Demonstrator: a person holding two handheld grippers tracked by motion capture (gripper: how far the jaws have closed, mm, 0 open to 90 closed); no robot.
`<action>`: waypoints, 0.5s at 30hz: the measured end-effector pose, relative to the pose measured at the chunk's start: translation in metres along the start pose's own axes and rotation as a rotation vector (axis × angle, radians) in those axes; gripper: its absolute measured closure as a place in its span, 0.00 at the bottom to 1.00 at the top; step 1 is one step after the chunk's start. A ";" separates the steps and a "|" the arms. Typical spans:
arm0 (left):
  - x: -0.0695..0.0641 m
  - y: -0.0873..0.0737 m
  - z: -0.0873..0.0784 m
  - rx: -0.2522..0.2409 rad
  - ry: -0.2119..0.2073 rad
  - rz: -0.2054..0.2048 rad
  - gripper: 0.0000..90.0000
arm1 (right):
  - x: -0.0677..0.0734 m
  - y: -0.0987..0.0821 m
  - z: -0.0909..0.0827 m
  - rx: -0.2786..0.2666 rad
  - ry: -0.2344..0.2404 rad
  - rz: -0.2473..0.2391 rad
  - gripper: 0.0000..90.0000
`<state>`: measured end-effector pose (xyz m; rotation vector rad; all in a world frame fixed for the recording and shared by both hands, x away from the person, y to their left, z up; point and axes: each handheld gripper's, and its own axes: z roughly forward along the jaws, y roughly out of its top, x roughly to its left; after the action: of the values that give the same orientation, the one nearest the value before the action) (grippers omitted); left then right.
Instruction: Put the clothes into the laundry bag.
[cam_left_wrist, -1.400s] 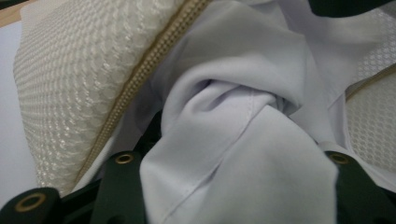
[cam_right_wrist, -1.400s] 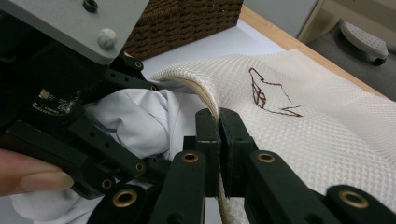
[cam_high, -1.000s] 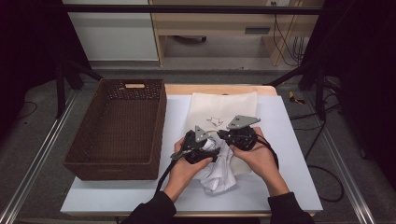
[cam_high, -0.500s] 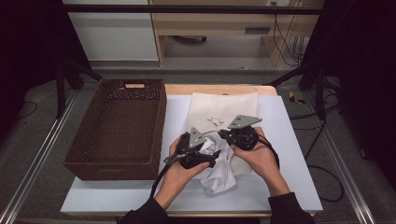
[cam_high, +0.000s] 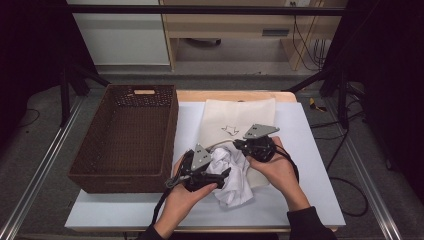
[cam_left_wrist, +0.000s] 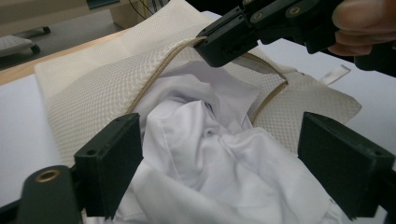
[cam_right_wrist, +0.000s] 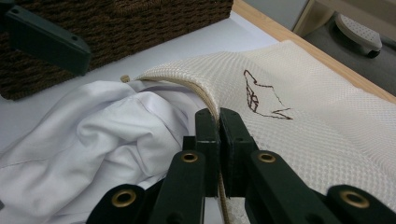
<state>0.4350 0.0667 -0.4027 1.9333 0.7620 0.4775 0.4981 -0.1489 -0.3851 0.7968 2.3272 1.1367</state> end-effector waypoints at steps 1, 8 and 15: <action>0.000 -0.001 -0.002 -0.004 -0.001 -0.003 0.20 | 0.000 0.000 0.000 0.002 0.001 -0.002 0.97; -0.004 -0.006 -0.017 -0.005 -0.001 0.003 0.28 | 0.001 0.000 -0.001 0.002 -0.001 -0.006 0.97; 0.000 -0.011 -0.028 0.005 0.003 -0.006 0.38 | 0.001 -0.001 -0.002 -0.003 -0.002 -0.001 0.97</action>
<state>0.4145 0.0884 -0.3996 1.9346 0.7713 0.4754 0.4959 -0.1498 -0.3847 0.7951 2.3233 1.1380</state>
